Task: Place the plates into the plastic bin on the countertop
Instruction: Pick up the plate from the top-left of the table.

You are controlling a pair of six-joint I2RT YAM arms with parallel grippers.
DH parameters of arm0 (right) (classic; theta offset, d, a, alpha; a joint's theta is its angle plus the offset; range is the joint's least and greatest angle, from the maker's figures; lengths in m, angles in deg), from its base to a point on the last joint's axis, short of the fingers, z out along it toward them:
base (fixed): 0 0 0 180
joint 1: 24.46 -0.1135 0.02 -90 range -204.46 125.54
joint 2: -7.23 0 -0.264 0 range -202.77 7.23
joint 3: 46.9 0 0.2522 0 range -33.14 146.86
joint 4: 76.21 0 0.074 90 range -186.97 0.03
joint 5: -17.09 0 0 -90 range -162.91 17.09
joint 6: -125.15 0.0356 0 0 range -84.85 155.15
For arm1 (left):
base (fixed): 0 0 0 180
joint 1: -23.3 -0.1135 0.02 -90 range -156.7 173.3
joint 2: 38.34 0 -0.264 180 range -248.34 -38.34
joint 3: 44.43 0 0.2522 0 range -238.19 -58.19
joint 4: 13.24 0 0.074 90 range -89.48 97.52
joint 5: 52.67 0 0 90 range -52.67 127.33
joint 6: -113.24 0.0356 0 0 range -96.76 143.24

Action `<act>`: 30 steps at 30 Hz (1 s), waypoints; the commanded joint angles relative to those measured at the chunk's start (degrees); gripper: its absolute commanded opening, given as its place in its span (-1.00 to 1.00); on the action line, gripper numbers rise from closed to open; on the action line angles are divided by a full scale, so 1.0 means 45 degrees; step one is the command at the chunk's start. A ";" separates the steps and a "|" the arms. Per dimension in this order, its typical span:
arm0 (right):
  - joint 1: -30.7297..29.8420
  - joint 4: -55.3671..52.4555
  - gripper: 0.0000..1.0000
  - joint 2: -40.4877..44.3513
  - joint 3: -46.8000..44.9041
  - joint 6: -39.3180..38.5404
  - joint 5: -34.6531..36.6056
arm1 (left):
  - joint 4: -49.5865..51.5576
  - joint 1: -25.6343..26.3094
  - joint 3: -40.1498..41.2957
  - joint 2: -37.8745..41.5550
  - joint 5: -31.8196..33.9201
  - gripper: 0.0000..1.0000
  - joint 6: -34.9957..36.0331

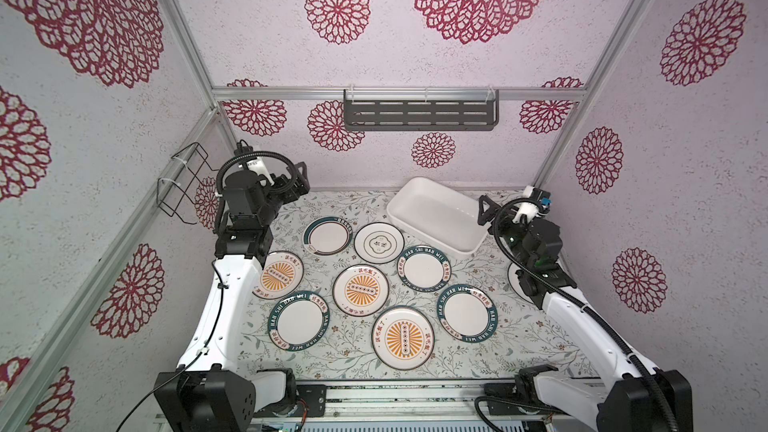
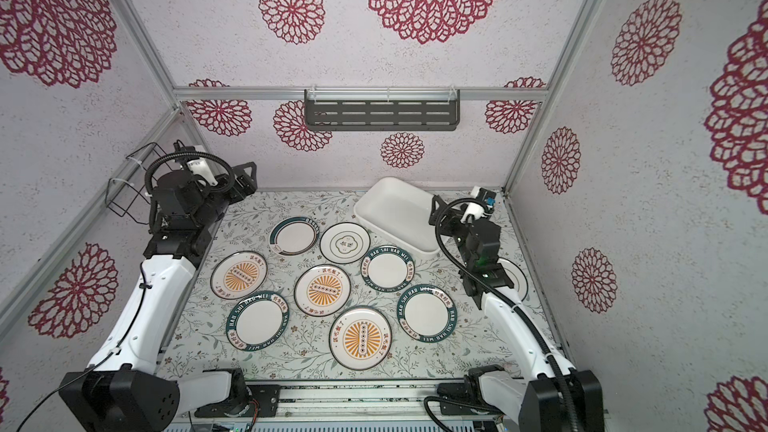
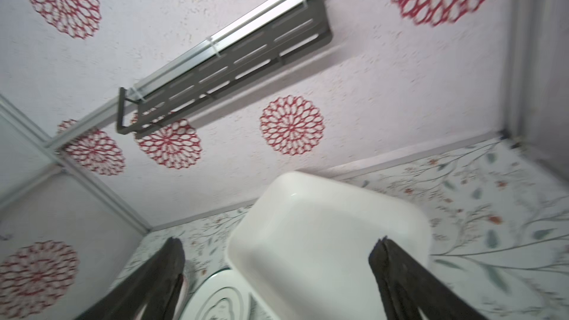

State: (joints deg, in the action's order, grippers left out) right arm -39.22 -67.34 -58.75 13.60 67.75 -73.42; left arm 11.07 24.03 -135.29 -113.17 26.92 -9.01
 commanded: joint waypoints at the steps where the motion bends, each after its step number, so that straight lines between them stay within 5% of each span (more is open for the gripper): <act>1: -0.1398 -0.0700 0.98 -0.1246 0.0902 0.3583 -0.0996 | 0.1366 0.0877 -0.0001 -0.0885 -0.2108 0.94 -0.3198; 4: -0.2720 0.0272 0.98 -0.1996 0.1248 0.4869 -0.0802 | -0.0434 0.1722 0.0831 -0.0824 -0.2233 0.94 -0.5078; 8: -0.3743 -0.0172 0.98 -0.2243 0.2354 0.3708 -0.0223 | 0.0179 0.2326 0.0772 -0.0394 -0.1368 0.94 -0.4610; 11: -0.3675 0.2093 0.98 -0.2389 0.1840 0.4285 -0.1178 | -0.1568 0.2229 0.1613 -0.0039 -0.2167 0.94 -0.5113; 16: -0.3656 0.2242 0.98 -0.2425 0.1984 0.4260 -0.1631 | -0.1701 0.1762 0.2201 0.0452 -0.2657 0.94 -0.5618; 30: -0.3653 -0.4388 0.98 -0.4657 0.4767 0.3558 0.1900 | -0.0283 -0.0310 0.3638 -0.1039 -0.3105 0.94 -0.6956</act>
State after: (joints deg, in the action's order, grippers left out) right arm -55.75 -77.05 -78.66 31.20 85.76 -70.08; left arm 6.74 23.92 -119.40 -116.12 13.82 -39.63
